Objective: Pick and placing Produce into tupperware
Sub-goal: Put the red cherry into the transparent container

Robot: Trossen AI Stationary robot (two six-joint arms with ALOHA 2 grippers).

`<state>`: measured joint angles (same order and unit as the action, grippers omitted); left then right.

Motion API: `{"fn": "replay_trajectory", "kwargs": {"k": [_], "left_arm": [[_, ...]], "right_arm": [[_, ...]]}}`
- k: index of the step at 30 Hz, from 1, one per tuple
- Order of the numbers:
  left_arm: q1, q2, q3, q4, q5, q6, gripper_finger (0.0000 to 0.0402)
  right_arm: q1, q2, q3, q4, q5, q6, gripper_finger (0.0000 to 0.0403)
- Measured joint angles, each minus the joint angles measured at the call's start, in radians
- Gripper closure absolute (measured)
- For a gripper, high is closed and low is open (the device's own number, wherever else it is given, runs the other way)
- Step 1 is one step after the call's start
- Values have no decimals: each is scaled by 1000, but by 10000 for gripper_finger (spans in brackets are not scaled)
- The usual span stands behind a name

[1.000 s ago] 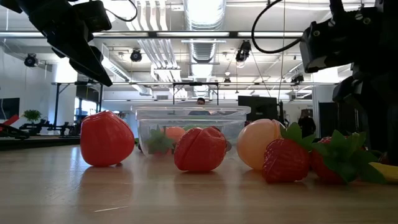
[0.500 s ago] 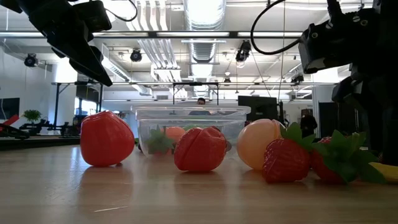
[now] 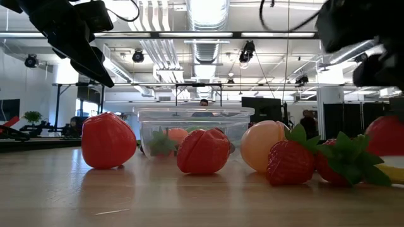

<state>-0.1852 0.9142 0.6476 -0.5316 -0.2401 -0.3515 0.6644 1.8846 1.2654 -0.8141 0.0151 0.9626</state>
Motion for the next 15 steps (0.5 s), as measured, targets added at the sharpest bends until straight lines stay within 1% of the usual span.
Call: {"fn": "replay_trajectory", "kwargs": {"k": [4, 7, 15], "left_arm": [[0, 0, 0, 0, 0, 17, 76], [0, 0, 0, 1, -1, 26, 76], [0, 0, 0, 2, -3, 27, 76]], "right_arm": [[7, -4, 41, -18, 7, 7, 326], [-1, -3, 46, -18, 39, 7, 327], [-40, -3, -9, -18, 62, 32, 326]]}}
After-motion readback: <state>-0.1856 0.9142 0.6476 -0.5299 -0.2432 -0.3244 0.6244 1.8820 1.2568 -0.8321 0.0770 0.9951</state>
